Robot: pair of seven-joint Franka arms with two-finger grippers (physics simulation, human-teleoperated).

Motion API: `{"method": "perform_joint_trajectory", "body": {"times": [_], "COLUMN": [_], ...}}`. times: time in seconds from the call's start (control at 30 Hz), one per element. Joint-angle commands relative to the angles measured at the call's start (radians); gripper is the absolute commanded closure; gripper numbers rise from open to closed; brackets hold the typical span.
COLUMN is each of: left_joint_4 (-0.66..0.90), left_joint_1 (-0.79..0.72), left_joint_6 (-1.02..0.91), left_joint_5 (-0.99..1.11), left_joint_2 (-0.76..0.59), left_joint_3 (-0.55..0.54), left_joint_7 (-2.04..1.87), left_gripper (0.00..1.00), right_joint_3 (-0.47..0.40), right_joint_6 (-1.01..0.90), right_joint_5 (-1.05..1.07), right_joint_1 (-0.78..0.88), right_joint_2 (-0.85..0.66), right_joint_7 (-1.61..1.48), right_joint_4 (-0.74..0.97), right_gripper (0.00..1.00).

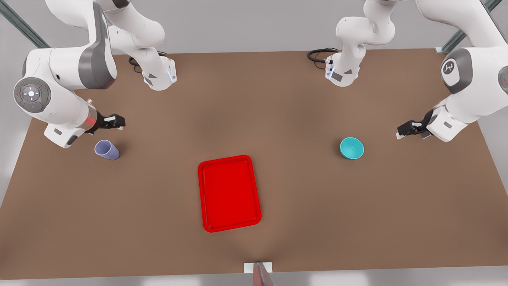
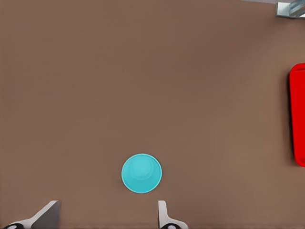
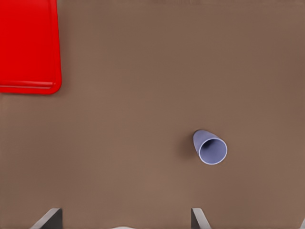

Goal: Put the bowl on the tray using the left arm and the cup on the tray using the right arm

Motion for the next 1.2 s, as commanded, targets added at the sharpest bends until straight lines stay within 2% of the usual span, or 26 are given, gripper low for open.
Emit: {"method": "perform_joint_trajectory", "body": {"times": [0.0, 0.1, 0.13, 0.17, 0.23, 0.3, 0.33, 0.43, 0.6, 0.97, 1.13, 1.17], "left_joint_4": [-0.002, -0.014, -0.064, -0.195, -0.491, -0.577, -0.609, -0.623, -0.625, -0.674, -0.674, -0.674], "left_joint_1": [0.005, 0.005, 0.005, 0.008, 0.005, 0.007, 0.007, 0.03, 0.024, -0.004, -0.05, -0.05], "left_joint_6": [-0.002, -0.002, 0.003, 0.088, 0.471, 0.577, 0.633, 0.69, 0.696, 0.686, 0.687, 0.689], "left_joint_5": [0.001, -0.001, -0.001, -0.006, -0.056, -0.24, -0.243, -0.323, -0.323, -0.323, -0.386, -0.386], "left_joint_2": [-0.001, -0.001, 0.0, 0.0, 0.014, 0.082, 0.092, 0.2, 0.25, 0.264, 0.292, 0.293], "left_joint_3": [0.002, 0.027, 0.033, 0.057, 0.081, 0.081, 0.082, 0.081, 0.081, 0.076, 0.076, 0.076], "left_joint_7": [-0.006, 0.001, 0.011, 0.092, 0.239, 0.377, 0.458, 0.681, 0.695, 0.689, 0.686, 0.686], "left_gripper": [0.0, 0.0, 0.0, 0.0, 0.0, 0.0, 0.0, 0.0, 0.0, 0.0, 0.0, 0.15], "right_joint_3": [0.001, 0.001, 0.001, -0.001, -0.003, -0.003, -0.003, -0.004, -0.004, -0.006, -0.006, -0.006], "right_joint_6": [0.005, 0.005, 0.002, 0.002, 0.002, 0.0, 0.002, 0.002, 0.002, 0.002, 0.002, 0.002], "right_joint_5": [0.001, -0.001, -0.003, -0.003, -0.003, -0.003, -0.003, -0.003, -0.003, -0.004, -0.004, -0.004], "right_joint_1": [0.0, 0.001, 0.0, 0.0, 0.001, 0.001, 0.001, 0.001, 0.001, 0.001, 0.001, 0.001], "right_joint_2": [-0.001, 0.0, 0.003, 0.002, 0.003, 0.003, 0.003, 0.005, 0.008, 0.009, 0.012, 0.014], "right_joint_7": [-0.014, -0.012, -0.017, -0.017, -0.018, -0.017, -0.015, -0.017, -0.021, -0.025, -0.023, -0.023], "right_joint_4": [-0.001, 0.001, -0.001, -0.011, -0.016, -0.016, -0.016, -0.016, -0.021, -0.034, -0.036, -0.036], "right_gripper": [0.0, 0.0, 0.0, 0.0, 0.0, 0.0, 0.0, 0.0, 0.0, 0.0, 0.0, 0.0]}}
